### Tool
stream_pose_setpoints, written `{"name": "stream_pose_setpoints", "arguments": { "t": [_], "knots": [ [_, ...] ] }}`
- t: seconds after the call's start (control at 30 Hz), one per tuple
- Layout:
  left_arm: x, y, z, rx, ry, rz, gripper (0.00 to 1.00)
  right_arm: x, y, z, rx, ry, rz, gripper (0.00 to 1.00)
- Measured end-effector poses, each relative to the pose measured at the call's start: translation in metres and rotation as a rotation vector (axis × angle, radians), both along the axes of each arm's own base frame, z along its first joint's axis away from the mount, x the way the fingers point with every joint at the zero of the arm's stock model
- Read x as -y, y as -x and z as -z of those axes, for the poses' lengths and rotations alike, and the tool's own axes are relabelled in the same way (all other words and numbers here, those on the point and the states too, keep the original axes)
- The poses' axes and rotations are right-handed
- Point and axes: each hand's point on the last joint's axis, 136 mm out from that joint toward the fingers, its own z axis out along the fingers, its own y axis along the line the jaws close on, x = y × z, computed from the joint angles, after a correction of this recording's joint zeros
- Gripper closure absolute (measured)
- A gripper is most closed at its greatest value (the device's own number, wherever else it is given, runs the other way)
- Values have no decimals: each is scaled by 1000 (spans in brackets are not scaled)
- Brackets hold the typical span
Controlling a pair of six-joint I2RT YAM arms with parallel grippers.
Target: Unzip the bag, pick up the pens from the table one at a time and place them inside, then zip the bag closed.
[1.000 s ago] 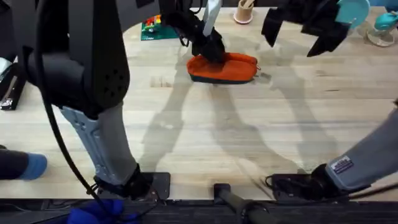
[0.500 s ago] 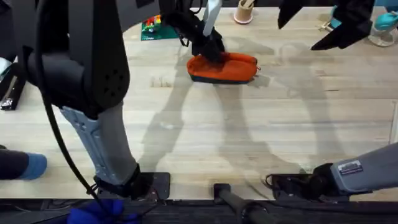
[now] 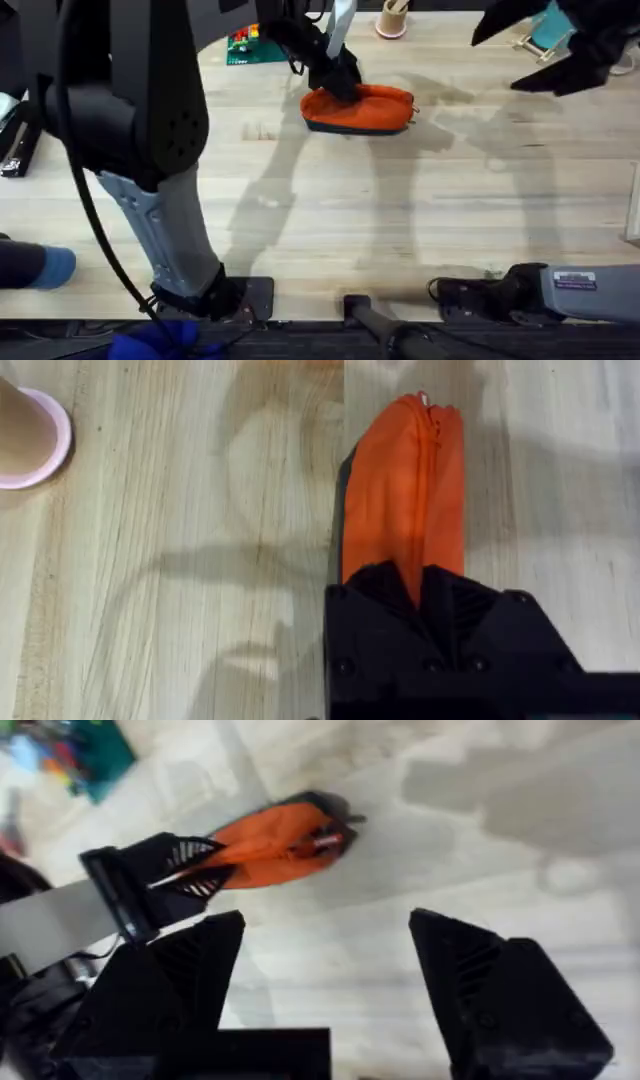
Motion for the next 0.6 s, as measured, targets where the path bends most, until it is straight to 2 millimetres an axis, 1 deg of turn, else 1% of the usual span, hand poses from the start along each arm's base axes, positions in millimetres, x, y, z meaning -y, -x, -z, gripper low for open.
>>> {"name": "stream_pose_setpoints", "arguments": {
  "t": [0.1,0.3,0.4,0.5,0.6],
  "knots": [
    [0,0,0,0,0,0,959,-4,-4,12,71,-71,-13,9],
    [0,0,0,0,0,0,959,-26,-15,38,180,-208,-83,9],
    [0,0,0,0,0,0,959,-33,-14,56,191,-261,-95,9],
    [0,0,0,0,0,0,958,-39,-8,77,181,-302,-99,9],
    [0,0,0,0,0,0,958,-44,-6,90,197,-334,-107,7]
  ]
}}
